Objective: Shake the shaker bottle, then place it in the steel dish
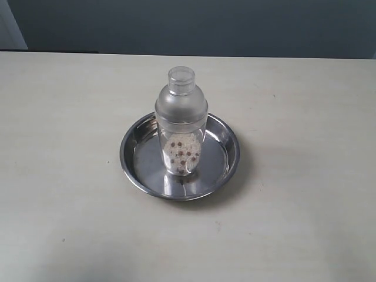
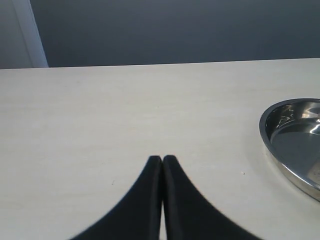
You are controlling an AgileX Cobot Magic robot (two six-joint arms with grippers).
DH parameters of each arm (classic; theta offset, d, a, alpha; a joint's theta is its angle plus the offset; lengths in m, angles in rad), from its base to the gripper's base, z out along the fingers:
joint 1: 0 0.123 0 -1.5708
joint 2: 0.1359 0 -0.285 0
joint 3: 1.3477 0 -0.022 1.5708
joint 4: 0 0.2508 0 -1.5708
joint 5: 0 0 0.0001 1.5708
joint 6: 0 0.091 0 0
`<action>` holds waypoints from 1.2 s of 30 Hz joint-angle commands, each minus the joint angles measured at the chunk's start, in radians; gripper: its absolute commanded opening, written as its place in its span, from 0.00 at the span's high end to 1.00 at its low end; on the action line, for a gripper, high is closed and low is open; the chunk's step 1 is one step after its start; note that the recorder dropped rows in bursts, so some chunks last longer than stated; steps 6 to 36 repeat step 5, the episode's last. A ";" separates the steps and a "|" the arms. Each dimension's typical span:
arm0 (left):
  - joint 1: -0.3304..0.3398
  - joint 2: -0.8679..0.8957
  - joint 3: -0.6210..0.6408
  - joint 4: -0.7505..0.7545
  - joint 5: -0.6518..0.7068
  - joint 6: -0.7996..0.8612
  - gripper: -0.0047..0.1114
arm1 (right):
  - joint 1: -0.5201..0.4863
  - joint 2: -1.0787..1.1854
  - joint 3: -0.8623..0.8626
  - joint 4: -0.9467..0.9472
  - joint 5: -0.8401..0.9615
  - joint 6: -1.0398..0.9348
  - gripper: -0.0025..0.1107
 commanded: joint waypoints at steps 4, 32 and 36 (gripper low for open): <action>0.000 -0.003 0.004 -0.005 0.000 0.001 0.96 | 0.000 -0.004 0.002 0.000 -0.008 0.000 0.98; 0.000 -0.003 0.004 -0.005 0.000 0.001 0.96 | 0.000 -0.004 0.002 0.000 -0.008 0.000 0.98; 0.000 -0.003 0.004 -0.005 0.000 0.001 0.96 | 0.000 -0.004 0.002 0.000 -0.008 0.000 0.98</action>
